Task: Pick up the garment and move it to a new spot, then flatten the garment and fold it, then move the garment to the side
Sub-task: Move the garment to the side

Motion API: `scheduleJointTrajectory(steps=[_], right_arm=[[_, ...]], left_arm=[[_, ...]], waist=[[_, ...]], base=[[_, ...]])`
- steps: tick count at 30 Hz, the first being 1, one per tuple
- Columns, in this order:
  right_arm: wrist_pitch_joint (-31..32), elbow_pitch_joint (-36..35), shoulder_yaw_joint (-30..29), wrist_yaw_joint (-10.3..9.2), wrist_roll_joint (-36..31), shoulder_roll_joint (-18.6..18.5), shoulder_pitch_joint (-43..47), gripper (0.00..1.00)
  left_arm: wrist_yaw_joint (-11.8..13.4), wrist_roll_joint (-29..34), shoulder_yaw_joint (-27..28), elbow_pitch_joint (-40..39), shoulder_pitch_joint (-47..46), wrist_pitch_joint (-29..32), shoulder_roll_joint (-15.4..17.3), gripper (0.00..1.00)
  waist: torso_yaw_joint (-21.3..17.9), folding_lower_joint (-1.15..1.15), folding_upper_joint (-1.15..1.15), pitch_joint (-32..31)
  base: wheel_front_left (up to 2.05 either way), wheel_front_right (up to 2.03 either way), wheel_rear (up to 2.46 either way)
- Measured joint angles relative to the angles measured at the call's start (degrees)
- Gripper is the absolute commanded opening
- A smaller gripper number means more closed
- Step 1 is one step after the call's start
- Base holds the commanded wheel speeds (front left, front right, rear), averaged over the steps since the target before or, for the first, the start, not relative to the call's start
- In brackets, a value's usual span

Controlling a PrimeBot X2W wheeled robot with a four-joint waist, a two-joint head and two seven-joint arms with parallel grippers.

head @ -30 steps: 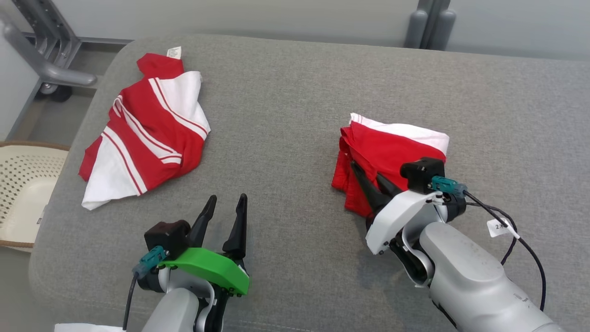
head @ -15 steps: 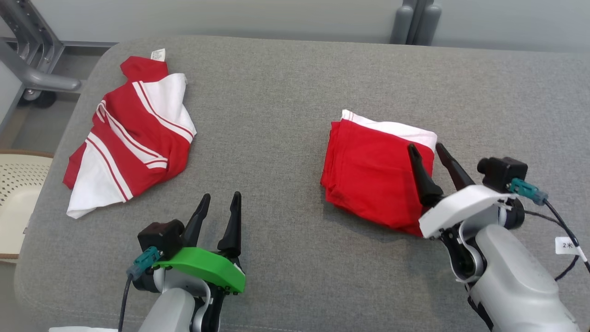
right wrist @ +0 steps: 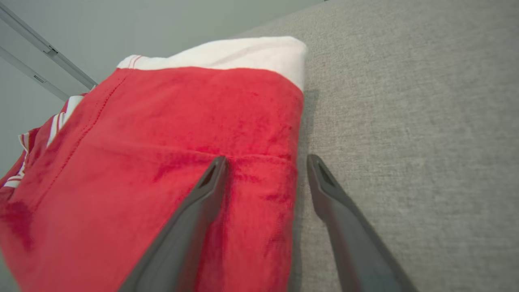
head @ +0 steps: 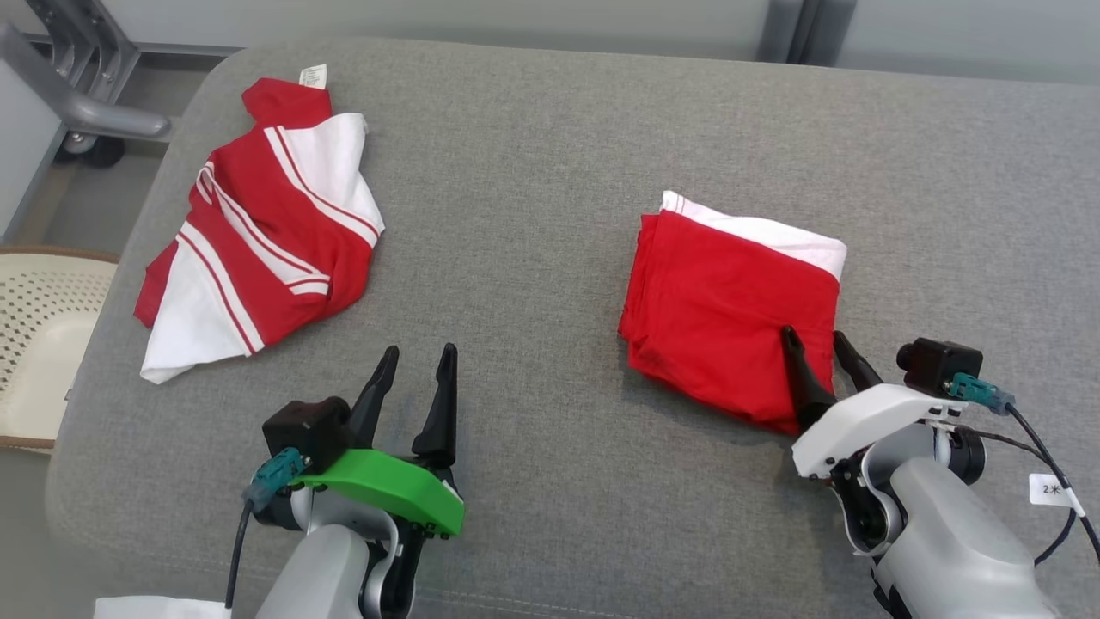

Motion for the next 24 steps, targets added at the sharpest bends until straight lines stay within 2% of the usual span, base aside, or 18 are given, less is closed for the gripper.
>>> scheduleJointTrajectory(steps=[2, 3, 4, 9, 14, 19, 24], right_arm=[[0.00, 1.34, 0.60, 0.00, 0.32, 0.43, -0.97, 1.00], [0.01, 1.79, 1.04, 0.00, 0.49, 0.52, -1.22, 0.71], [-0.02, 2.04, 1.20, 0.00, 0.62, 0.54, -1.43, 0.00], [0.00, 1.26, 0.71, 0.01, -0.49, 0.21, -2.07, 0.00], [0.00, 1.18, -0.74, 0.01, -2.21, 0.19, -0.88, 0.00], [0.01, 1.22, -1.32, 0.01, -3.14, 0.46, 0.16, 0.00], [0.01, 1.24, -0.18, 0.01, -4.13, 0.94, 0.37, 0.00]], left_arm=[[-0.01, 0.63, -0.19, 0.02, -0.40, 0.00, -0.01, 1.00], [-0.02, 0.88, -0.26, 0.04, -0.50, 0.00, 0.00, 1.00], [-0.02, 1.16, -0.27, 0.09, -0.51, 0.00, -0.01, 1.00], [-0.02, 2.55, -0.21, 0.09, -0.38, 0.00, 0.01, 1.00], [-0.01, 5.09, 0.59, -0.71, 0.32, 0.00, 0.00, 1.00], [-0.04, 7.39, 1.42, -0.98, 1.14, 0.00, -0.01, 1.00], [-0.27, 8.40, 1.42, -1.13, 1.28, 0.00, -0.01, 1.00]], waist=[[0.62, 0.00, 0.00, 0.49], [0.91, 0.00, 0.00, 0.69], [1.19, 0.00, 0.00, 0.86], [1.41, 0.00, 0.00, 0.77], [-0.53, 0.00, 0.00, -0.05], [-4.63, 0.00, 0.00, -1.23], [-10.62, 0.00, 0.00, -2.23]], base=[[0.00, 0.00, 0.00], [0.00, 0.00, 0.00], [0.00, 0.00, 0.00], [0.00, 0.00, 0.00], [0.00, 0.00, 0.00], [0.00, 0.00, 0.00], [0.00, 0.00, 0.00]])
